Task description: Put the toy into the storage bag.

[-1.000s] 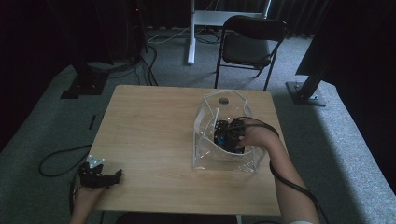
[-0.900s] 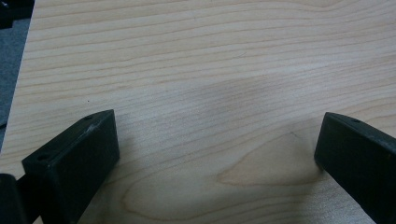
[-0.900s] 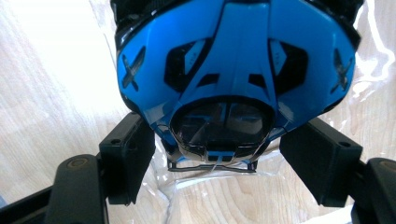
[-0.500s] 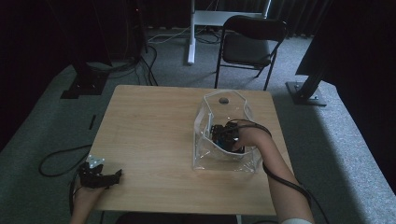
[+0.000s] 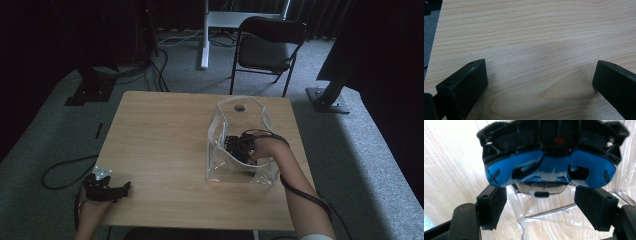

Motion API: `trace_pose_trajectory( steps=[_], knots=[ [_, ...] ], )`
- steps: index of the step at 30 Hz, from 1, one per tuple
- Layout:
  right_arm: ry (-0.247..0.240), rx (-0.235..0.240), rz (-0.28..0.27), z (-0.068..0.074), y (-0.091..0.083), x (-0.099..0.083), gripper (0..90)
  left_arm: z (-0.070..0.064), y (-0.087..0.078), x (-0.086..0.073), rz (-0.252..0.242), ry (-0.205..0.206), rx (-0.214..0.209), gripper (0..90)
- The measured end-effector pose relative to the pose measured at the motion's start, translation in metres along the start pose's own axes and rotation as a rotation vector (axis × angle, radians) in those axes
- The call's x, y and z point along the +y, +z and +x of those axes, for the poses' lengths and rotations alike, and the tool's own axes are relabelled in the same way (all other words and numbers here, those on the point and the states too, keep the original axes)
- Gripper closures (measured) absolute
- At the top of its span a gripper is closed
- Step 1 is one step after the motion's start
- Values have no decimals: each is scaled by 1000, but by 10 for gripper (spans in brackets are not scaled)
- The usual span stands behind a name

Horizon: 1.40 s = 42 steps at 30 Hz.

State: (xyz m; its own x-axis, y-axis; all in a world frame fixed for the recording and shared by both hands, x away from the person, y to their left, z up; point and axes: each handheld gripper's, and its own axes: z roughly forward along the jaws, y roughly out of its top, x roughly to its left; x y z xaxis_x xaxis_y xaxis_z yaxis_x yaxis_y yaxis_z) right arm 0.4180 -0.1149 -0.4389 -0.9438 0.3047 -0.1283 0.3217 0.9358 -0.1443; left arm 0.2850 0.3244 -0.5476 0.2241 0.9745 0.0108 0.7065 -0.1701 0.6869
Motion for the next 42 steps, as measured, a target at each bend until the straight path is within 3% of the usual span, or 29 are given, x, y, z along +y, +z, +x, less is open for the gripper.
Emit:
trace_pose_trajectory(
  steps=[7, 9, 12, 15, 19, 20, 22, 30, 37, 42],
  knots=[
    [9, 2, -61, 1, -11, -2, 237, 0, 0, 0, 0, 2, -1, 3],
    [39, 17, -120, 1, -19, -6, 211, 0, 0, 0, -1, 2, -1, 3],
    [52, 16, -136, 2, -26, -10, 199, 0, 0, 0, -1, 2, -2, 3],
    [60, 44, -193, 2, -32, -15, 156, 0, 0, 0, -1, 2, -2, 3],
    [83, 57, -220, -1, -37, -20, 131, 0, 0, 0, -1, 2, -2, 3],
    [103, 77, -266, -2, -40, -25, 121, 0, 0, 0, -1, 1, -2, 3],
    [115, 89, -297, -2, -43, -27, 122, 0, 0, 0, -1, 1, -2, 4],
    [178, 78, -360, -5, -50, -34, 120, 0, 0, 0, -1, 1, -2, 3],
    [199, 75, -381, -6, -53, -37, 120, 0, 0, 0, -1, 2, -2, 3],
    [223, 55, -436, -7, -58, -44, 121, 0, 0, 0, 0, 1, -2, 3]
  ],
)
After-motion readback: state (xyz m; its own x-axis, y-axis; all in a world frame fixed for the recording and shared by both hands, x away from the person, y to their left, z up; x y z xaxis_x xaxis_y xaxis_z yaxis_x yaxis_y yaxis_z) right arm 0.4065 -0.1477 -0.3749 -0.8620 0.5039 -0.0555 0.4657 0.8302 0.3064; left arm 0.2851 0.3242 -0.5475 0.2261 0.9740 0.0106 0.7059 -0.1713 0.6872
